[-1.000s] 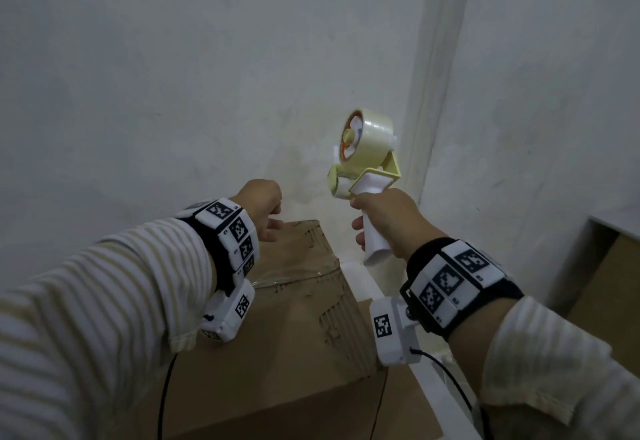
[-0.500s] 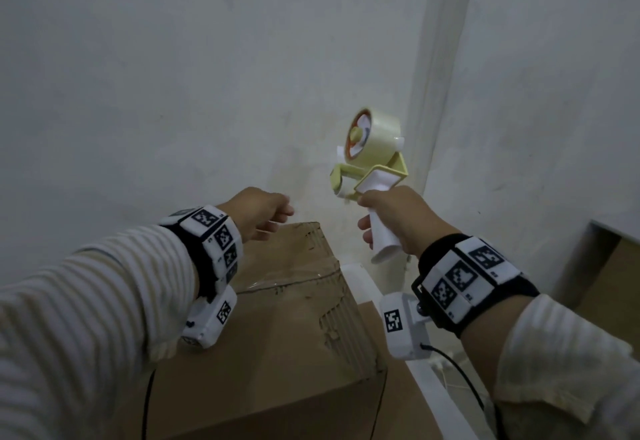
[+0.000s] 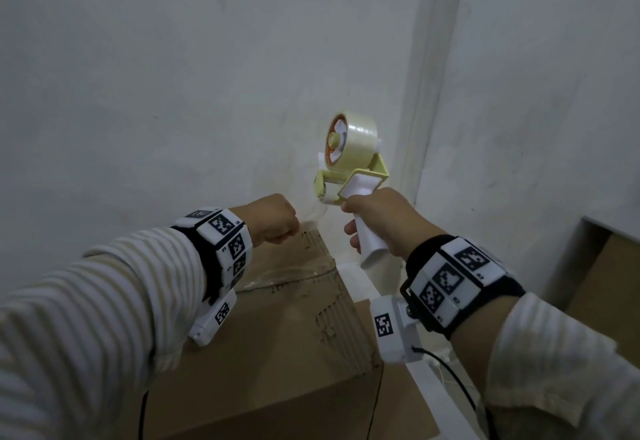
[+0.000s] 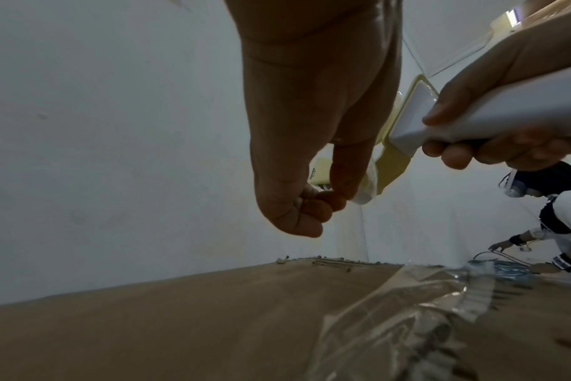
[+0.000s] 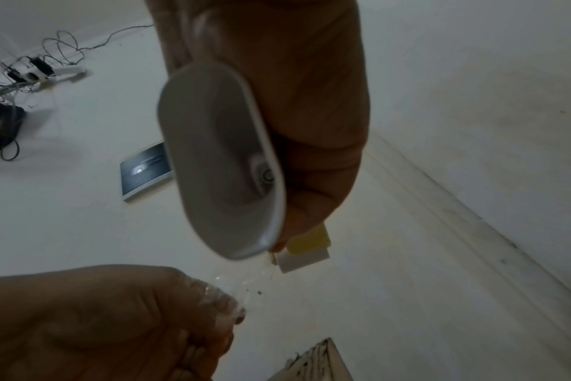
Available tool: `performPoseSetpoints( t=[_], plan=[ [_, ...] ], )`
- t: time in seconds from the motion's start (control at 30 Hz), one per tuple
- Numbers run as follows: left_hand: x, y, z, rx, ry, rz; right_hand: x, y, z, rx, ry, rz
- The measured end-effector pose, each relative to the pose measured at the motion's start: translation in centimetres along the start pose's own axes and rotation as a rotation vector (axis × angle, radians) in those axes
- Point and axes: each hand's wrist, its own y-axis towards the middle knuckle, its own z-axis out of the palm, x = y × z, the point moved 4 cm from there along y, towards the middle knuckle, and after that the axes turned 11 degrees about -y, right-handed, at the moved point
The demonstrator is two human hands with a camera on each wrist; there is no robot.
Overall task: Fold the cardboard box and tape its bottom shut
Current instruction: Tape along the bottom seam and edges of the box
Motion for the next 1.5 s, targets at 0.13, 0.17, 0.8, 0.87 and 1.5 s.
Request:
performPoseSetpoints(
  t=[0.13,0.17,0.8,0.87,1.5],
  plan=[
    [-0.1,0.0,0.5,0.030,0.054,-0.028,0.2,-0.1,-0.2,-0.006,-0.001,-0.006],
    [-0.1,0.0,0.6,0.024,0.064,-0.019,0.2,-0.1,-0.3,-0.005,-0.001,-0.006],
    [0.3,-1.3,1.9,0.127,0.055,-0.055,0.3,-0.5,-0.3,-0.016,-0.006,0.004],
    [0.0,-1.6,1.8,0.130,0.046,-0.046,0.4,-0.5,-0.3,-0.013,0.003,0.008],
    [-0.3,1.5,0.0,-0.200,0.134,0.255,0.1,0.1,-0.8,0.109,0.236,0.107]
  ],
)
